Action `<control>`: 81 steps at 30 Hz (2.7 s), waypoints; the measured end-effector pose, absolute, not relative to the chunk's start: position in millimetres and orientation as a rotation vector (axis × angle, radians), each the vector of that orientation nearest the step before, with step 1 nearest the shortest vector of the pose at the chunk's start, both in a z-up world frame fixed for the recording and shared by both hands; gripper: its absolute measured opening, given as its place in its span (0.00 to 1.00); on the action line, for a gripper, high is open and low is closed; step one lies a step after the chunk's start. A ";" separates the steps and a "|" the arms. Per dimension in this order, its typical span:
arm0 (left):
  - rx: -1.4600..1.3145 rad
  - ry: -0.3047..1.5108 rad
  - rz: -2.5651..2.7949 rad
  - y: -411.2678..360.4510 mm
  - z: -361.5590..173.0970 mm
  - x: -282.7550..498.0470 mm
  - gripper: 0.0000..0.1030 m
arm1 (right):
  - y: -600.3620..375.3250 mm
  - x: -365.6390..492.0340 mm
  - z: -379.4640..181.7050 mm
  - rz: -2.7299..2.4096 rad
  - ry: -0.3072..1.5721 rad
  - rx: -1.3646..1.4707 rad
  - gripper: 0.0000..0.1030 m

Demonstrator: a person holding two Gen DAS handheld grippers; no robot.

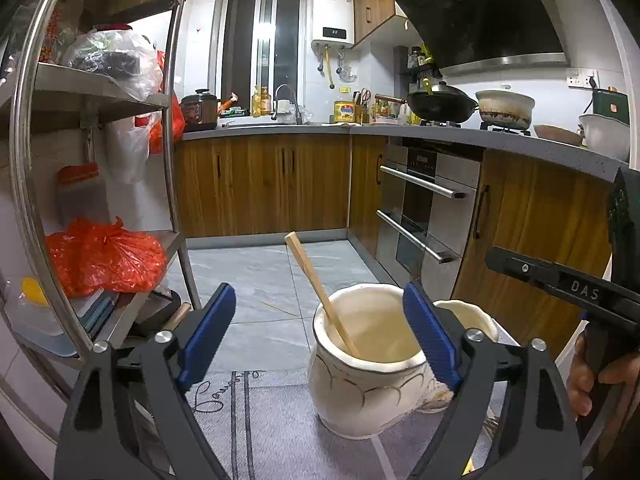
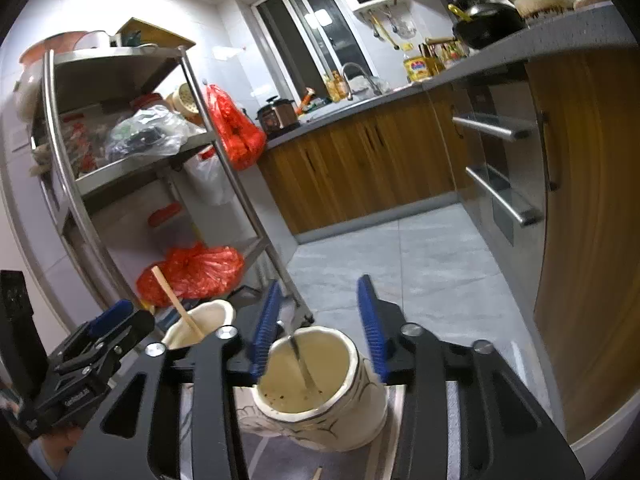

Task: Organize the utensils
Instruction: 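Open the left tool over the larger pot while the right tool drops the fork into the smaller pot, then withdraw both tools from the pot back to the utensil pile, then grasp and lift the green tulip-top spoon with the right tool while the left tool approaches a chopstick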

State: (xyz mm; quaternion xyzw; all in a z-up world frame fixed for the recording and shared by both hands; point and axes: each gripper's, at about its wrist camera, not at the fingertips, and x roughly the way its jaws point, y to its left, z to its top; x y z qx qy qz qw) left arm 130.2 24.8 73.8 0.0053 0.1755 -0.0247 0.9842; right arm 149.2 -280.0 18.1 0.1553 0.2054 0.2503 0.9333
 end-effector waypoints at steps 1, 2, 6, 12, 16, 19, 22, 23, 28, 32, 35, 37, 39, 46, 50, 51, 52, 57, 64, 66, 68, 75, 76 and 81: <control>0.011 0.350 -0.049 24.3 75.2 128.4 0.87 | -280.7 147.0 21.1 0.514 0.414 0.318 0.57; 0.011 0.347 -0.049 23.7 77.0 125.9 0.89 | -282.8 143.4 23.8 0.516 0.403 0.317 0.64; 0.011 0.337 -0.046 20.8 83.1 114.7 0.94 | -287.7 128.0 36.6 0.523 0.360 0.305 0.82; 0.024 0.335 -0.044 13.2 90.2 94.2 0.95 | -285.5 97.9 55.2 0.487 0.293 0.213 0.95; 0.042 0.330 -0.048 6.0 92.3 78.6 0.95 | -279.4 78.3 59.7 0.417 0.263 0.098 0.95; 0.063 0.330 -0.057 -0.4 91.3 67.8 0.95 | -278.6 64.1 61.5 0.414 0.229 0.058 0.95; 0.099 0.332 -0.066 -8.7 87.0 57.0 0.95 | -280.9 50.3 56.7 0.404 0.230 0.033 0.95; 0.111 0.327 -0.069 -11.2 85.6 53.6 0.95 | -281.0 46.6 53.9 0.394 0.232 0.021 0.95; 0.135 0.351 -0.110 -20.2 76.2 39.1 0.95 | -290.1 37.0 36.6 0.385 0.279 0.016 0.95; 0.141 0.400 -0.155 -25.5 61.8 30.4 0.95 | -305.9 33.7 19.0 0.340 0.351 0.022 0.95; 0.157 0.468 -0.196 -32.1 45.0 25.9 0.95 | -321.0 35.3 5.0 0.295 0.427 0.050 0.95; 0.161 0.519 -0.217 -36.3 29.1 22.1 0.95 | -329.8 37.3 -4.9 0.285 0.485 0.075 0.95; 0.182 0.571 -0.231 -42.4 14.0 20.2 0.95 | -334.0 37.3 -13.5 0.288 0.521 0.086 0.95; 0.225 0.724 -0.208 -56.7 -24.7 26.3 0.95 | -331.2 40.0 -28.5 0.301 0.595 0.055 0.95; 0.184 0.752 -0.204 -51.1 -29.1 27.6 0.95 | -325.7 41.6 -36.0 0.331 0.641 0.020 0.95; 0.179 0.750 -0.206 -49.4 -28.2 27.1 0.95 | -323.9 41.7 -37.9 0.337 0.648 0.013 0.95; 0.174 0.746 -0.205 -47.7 -27.4 26.4 0.94 | -322.4 41.9 -38.1 0.341 0.653 0.010 0.95; 0.186 0.737 -0.179 -38.3 -27.1 23.4 0.94 | -303.5 36.0 -40.8 0.419 0.680 -0.005 0.93; 0.086 0.669 -0.111 4.1 -16.2 21.2 0.94 | -255.8 15.5 -45.8 0.492 0.705 -0.115 0.81; 0.050 0.662 -0.110 15.0 -16.1 22.0 0.95 | -246.8 9.5 -48.7 0.492 0.715 -0.130 0.77; 0.033 0.652 -0.109 21.1 -16.5 22.2 0.94 | -238.7 5.2 -53.7 0.486 0.738 -0.145 0.66; -0.024 0.613 -0.143 43.4 -18.3 18.7 0.94 | -214.4 1.7 -64.2 0.464 0.836 -0.080 0.42; -0.032 0.610 -0.152 45.1 -18.0 17.6 0.94 | -210.8 1.7 -64.5 0.465 0.843 -0.079 0.39; -0.024 0.590 -0.193 45.2 -14.9 11.8 0.94 | -185.2 0.7 -64.7 0.441 0.873 -0.133 0.29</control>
